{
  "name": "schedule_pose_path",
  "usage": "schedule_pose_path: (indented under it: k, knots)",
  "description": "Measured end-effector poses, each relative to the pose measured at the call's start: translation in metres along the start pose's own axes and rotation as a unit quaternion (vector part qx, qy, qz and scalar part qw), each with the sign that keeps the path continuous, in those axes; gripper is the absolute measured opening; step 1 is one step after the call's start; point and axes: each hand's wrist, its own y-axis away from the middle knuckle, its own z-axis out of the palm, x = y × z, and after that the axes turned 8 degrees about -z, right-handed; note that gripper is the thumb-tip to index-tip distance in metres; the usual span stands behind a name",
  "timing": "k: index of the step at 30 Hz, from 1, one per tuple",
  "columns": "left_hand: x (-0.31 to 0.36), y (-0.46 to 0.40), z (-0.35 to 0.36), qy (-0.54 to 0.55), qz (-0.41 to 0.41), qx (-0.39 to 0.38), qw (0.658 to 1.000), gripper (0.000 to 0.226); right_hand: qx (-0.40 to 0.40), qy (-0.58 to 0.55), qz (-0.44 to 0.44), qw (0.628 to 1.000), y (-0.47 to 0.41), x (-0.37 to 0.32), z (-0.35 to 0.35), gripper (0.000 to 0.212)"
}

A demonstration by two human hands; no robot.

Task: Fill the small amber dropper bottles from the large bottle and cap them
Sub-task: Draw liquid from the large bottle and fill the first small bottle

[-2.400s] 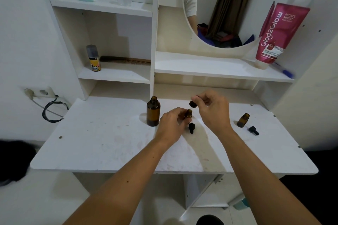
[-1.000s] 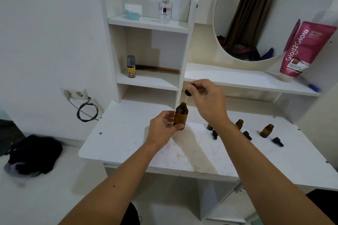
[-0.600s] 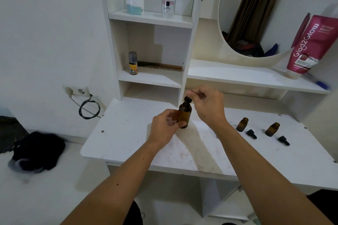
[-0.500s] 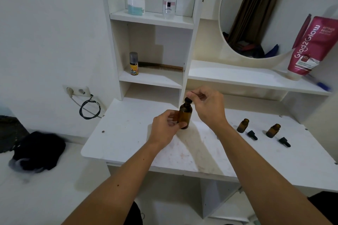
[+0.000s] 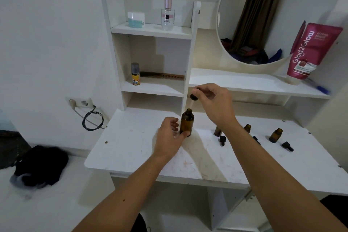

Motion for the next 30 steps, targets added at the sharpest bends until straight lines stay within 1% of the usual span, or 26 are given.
schedule_pose_path:
  k: [3,6,8,11,14,16,24,30]
  knots:
    - [0.001,0.008,0.0,0.008,-0.002,0.018,1.0,0.046,0.023,0.002,-0.022,1.0,-0.004,-0.008,-0.011,0.018]
    - [0.011,0.021,0.008,0.02,-0.001,-0.013,1.0,0.038,0.054,-0.019,-0.022,0.998,-0.005,-0.012,-0.026,0.017]
    - [0.018,0.028,0.017,0.041,0.0,-0.041,0.998,0.037,0.069,-0.024,-0.016,0.997,-0.003,-0.011,-0.037,0.018]
    - [0.025,0.035,0.036,0.071,0.003,-0.074,0.995,0.038,0.075,-0.012,-0.014,0.997,0.005,-0.002,-0.055,0.018]
    - [0.03,0.039,0.056,0.067,0.009,-0.094,0.993,0.04,0.076,0.013,-0.012,0.997,0.017,0.011,-0.073,0.018]
    - [0.031,0.038,0.065,0.056,0.022,-0.097,0.993,0.041,0.076,0.037,-0.009,0.996,0.024,0.022,-0.084,0.019]
    - [0.038,0.013,0.089,0.047,0.038,-0.088,0.994,0.055,0.093,0.049,0.026,0.994,0.035,0.052,-0.097,0.021]
    - [0.038,-0.002,0.101,0.052,0.039,-0.093,0.994,0.054,0.078,0.048,0.03,0.995,0.034,0.064,-0.089,0.011]
